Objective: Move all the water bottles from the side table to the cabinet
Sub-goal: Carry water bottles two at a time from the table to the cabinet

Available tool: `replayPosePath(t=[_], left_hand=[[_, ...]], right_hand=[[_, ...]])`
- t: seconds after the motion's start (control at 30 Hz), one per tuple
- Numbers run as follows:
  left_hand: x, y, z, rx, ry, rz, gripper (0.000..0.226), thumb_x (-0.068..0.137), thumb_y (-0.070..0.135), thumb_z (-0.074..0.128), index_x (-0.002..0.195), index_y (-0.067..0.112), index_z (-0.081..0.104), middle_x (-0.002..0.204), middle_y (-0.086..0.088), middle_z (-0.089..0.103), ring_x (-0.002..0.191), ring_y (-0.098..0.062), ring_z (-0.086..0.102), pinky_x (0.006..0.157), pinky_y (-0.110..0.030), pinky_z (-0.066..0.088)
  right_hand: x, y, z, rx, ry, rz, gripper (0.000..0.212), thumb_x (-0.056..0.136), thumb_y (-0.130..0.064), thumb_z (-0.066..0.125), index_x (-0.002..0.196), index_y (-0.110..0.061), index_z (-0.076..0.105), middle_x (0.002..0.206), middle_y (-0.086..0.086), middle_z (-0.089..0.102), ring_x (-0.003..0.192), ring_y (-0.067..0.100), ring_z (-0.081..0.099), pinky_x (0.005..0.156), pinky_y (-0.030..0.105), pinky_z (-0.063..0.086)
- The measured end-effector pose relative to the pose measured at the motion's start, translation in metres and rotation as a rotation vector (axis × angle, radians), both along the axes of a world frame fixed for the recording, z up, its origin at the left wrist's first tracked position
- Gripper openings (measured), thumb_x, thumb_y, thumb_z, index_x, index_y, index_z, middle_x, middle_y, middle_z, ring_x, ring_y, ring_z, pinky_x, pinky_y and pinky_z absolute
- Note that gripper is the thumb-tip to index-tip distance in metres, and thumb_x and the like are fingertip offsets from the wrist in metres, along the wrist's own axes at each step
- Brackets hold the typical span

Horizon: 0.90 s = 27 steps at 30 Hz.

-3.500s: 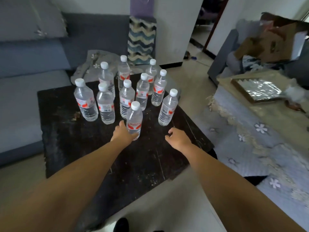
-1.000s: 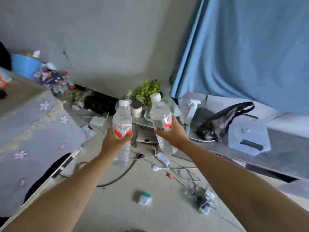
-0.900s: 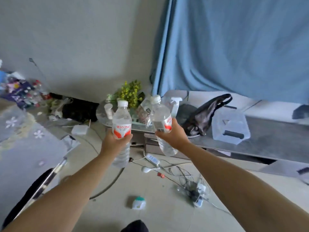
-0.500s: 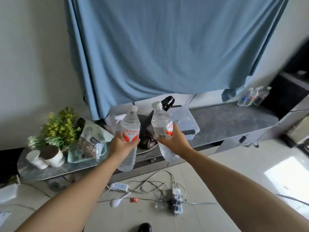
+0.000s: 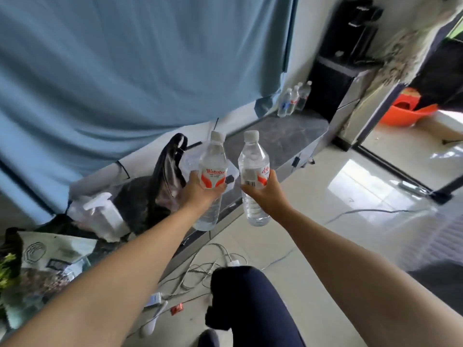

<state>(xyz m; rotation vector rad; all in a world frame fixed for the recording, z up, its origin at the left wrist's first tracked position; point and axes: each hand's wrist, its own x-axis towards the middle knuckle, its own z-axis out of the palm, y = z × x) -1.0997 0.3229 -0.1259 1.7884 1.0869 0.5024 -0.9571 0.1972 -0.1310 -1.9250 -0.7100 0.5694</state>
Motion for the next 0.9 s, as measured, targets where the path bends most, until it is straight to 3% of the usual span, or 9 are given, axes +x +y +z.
replayPosePath(t=[0.1, 0.27, 0.43, 0.63, 0.77, 0.9], left_hand=[[0.032, -0.004, 0.005, 0.007, 0.007, -0.069, 0.06, 0.068, 0.05, 0.077, 0.108, 0.022, 0.043, 0.095, 0.008, 0.057, 0.083, -0.016, 0.057, 0.064, -0.025, 0.042], [0.084, -0.008, 0.011, 0.027, -0.006, -0.182, 0.056, 0.071, 0.046, 0.077, 0.109, 0.021, 0.044, 0.102, 0.006, 0.059, 0.09, -0.015, 0.057, 0.071, -0.024, 0.042], [0.16, -0.014, 0.012, 0.033, -0.003, -0.246, 0.063, 0.073, 0.045, 0.076, 0.121, 0.016, 0.049, 0.118, -0.004, 0.064, 0.107, -0.026, 0.062, 0.083, -0.03, 0.045], [0.281, -0.029, 0.007, -0.004, -0.072, -0.318, 0.063, 0.073, 0.034, 0.078, 0.125, 0.013, 0.048, 0.116, -0.006, 0.064, 0.104, -0.024, 0.062, 0.083, -0.031, 0.048], [0.372, -0.049, 0.003, -0.041, -0.072, -0.314, 0.06, 0.073, 0.029, 0.079, 0.121, 0.012, 0.048, 0.108, -0.003, 0.062, 0.092, -0.018, 0.06, 0.064, -0.016, 0.042], [0.434, -0.065, 0.006, -0.034, -0.037, -0.282, 0.059, 0.072, 0.035, 0.079, 0.117, 0.015, 0.047, 0.101, 0.003, 0.06, 0.085, -0.014, 0.057, 0.058, -0.016, 0.037]], right_hand=[[0.018, -0.012, 0.004, 0.014, 0.011, -0.064, 0.06, 0.075, -0.035, 0.08, 0.119, -0.024, 0.041, 0.106, -0.008, 0.058, 0.1, 0.015, 0.06, 0.087, 0.034, 0.051], [0.055, -0.029, 0.014, 0.027, -0.026, -0.141, 0.063, 0.078, -0.031, 0.079, 0.128, -0.016, 0.044, 0.107, -0.007, 0.059, 0.089, 0.005, 0.058, 0.067, 0.009, 0.039], [0.119, -0.046, 0.022, 0.018, -0.055, -0.203, 0.062, 0.076, -0.032, 0.079, 0.126, -0.017, 0.046, 0.11, -0.002, 0.062, 0.091, 0.011, 0.058, 0.067, 0.014, 0.042], [0.233, -0.068, 0.02, -0.017, -0.095, -0.227, 0.066, 0.072, -0.037, 0.08, 0.126, -0.017, 0.048, 0.113, 0.002, 0.067, 0.1, 0.021, 0.064, 0.089, 0.04, 0.053], [0.328, -0.095, 0.02, -0.046, -0.107, -0.234, 0.063, 0.072, -0.038, 0.08, 0.124, -0.019, 0.049, 0.112, 0.0, 0.066, 0.099, 0.02, 0.064, 0.087, 0.038, 0.053], [0.4, -0.124, 0.02, -0.074, -0.127, -0.249, 0.058, 0.072, -0.038, 0.08, 0.12, -0.022, 0.051, 0.102, -0.007, 0.061, 0.093, 0.017, 0.062, 0.079, 0.03, 0.048]])
